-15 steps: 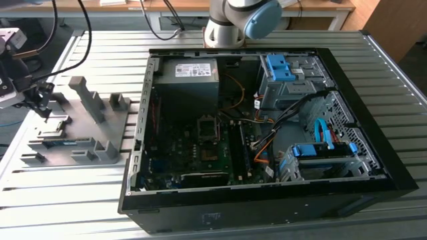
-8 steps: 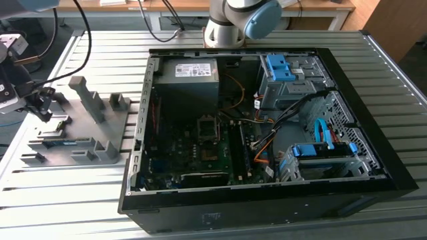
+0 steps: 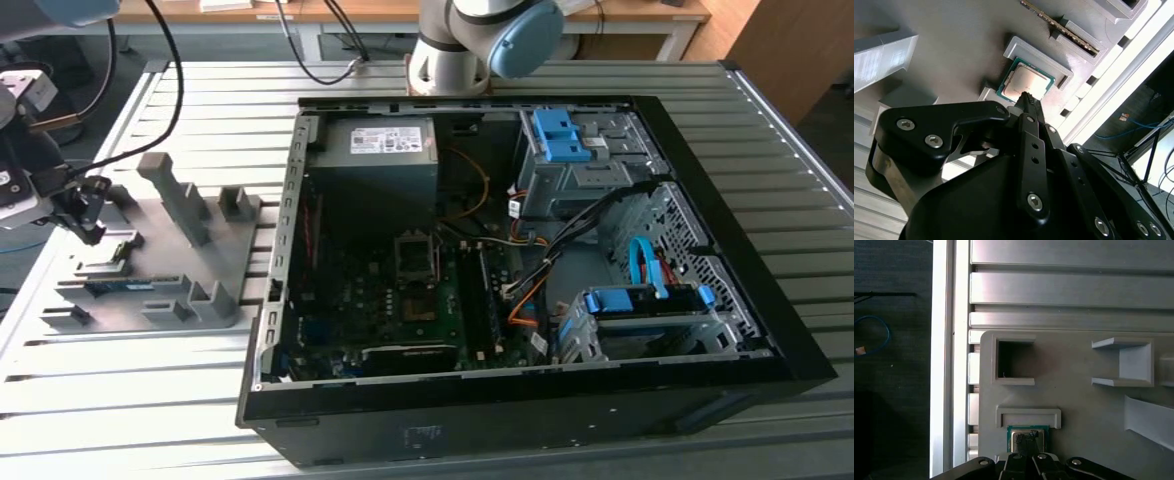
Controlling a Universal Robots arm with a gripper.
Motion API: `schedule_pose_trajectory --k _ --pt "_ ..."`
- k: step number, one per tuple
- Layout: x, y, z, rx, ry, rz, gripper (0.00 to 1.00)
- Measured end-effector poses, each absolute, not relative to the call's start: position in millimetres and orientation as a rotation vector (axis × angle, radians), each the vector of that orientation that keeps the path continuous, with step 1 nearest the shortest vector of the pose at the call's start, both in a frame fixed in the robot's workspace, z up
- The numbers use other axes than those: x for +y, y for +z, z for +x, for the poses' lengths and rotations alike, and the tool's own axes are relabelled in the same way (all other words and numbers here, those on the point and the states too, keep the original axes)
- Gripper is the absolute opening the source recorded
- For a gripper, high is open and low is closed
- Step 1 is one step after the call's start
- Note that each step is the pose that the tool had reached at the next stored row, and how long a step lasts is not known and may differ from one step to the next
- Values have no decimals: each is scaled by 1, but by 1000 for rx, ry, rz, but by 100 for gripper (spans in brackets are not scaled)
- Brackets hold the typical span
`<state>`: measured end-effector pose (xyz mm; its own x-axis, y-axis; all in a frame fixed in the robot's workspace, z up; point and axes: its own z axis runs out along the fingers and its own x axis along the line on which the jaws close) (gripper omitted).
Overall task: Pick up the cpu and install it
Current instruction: 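Pick up the cpu and move it towards the insertion slot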
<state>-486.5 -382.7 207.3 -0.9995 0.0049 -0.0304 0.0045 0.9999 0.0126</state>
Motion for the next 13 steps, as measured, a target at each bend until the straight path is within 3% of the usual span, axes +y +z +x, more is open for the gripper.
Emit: schedule_pose_trajectory --k 7,13 --pt "-383 207 -487 3111 20 7 11" --pt "-383 207 -487 3111 19 7 35"
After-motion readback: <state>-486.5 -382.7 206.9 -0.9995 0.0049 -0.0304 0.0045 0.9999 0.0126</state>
